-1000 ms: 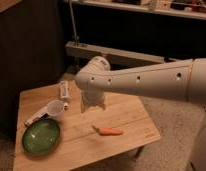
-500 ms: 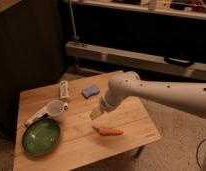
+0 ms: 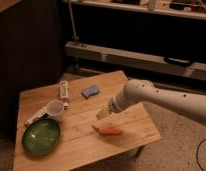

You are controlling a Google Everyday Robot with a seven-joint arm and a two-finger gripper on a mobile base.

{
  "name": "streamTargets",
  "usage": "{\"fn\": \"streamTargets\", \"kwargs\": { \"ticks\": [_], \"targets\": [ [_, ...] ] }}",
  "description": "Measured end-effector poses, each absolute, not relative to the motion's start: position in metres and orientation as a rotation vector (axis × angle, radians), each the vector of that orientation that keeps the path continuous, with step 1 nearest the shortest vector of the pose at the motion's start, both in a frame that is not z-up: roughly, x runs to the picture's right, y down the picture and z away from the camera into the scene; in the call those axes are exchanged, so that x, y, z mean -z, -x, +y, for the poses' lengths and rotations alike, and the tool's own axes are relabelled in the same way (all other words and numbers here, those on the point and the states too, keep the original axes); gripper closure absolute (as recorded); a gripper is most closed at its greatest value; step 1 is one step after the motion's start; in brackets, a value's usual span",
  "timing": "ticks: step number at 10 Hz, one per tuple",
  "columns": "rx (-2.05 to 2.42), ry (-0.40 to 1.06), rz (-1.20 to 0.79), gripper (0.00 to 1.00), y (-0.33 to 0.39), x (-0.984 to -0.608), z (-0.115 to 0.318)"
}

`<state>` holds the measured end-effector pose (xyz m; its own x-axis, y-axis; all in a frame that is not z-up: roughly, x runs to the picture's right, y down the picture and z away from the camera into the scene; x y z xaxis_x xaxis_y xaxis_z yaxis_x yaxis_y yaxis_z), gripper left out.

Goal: Place the pepper in the ceramic bowl

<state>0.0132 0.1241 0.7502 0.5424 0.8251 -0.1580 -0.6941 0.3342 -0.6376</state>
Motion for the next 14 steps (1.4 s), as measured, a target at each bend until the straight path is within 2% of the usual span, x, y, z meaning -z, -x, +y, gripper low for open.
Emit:
{"fn": "streamTargets", "kwargs": {
  "ticks": [3,9,14],
  "targets": [
    [-0.862,0.63,-0.106,0.35,-0.005,-0.747,0.159],
    [-0.807,0.681,-0.057,0.35,-0.001,-0.776,0.22],
    [-0.832,0.703,-0.059,0.35,0.012,-0.791,0.241]
  ]
}}
